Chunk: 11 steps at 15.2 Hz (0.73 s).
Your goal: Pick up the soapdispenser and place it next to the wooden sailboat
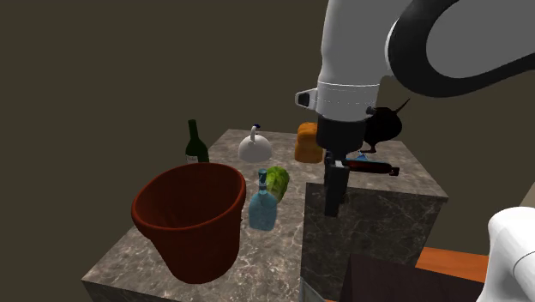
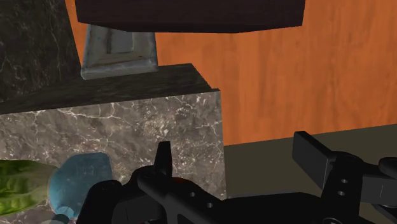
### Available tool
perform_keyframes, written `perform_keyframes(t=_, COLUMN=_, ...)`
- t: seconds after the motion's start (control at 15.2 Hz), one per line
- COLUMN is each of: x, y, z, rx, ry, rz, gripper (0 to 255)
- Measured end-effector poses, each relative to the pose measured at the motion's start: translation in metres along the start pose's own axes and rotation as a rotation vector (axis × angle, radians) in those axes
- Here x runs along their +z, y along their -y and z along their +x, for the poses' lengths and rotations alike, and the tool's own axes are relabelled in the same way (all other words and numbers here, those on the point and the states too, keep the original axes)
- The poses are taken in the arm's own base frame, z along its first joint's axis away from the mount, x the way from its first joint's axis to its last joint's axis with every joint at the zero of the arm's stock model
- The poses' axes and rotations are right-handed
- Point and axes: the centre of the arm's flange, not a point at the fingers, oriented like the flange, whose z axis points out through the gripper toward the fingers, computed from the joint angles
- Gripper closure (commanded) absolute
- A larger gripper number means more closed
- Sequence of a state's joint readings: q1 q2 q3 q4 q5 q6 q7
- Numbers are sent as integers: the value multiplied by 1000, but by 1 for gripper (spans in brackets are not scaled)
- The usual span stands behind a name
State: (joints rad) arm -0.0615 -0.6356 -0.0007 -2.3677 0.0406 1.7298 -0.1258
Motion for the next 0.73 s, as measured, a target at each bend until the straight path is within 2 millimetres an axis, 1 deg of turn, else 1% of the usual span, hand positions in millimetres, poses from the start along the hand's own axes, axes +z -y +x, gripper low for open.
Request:
perform_keyframes(t=0.13, x=4, y=-17, z=16, rx=1, ry=5, rz=-7, gripper=0)
perform_keyframes(t=0.26, x=15, y=-39, z=37, rx=1, ry=11, rz=-15, gripper=0)
perform_keyframes(t=0.4, x=23, y=-56, z=56, rx=1, ry=16, rz=-23, gripper=0)
perform_keyframes(t=0.46, x=32, y=-66, z=63, rx=1, ry=20, rz=-27, gripper=0)
perform_keyframes(t=0.73, x=43, y=-101, z=97, rx=2, ry=31, rz=-42, gripper=0)
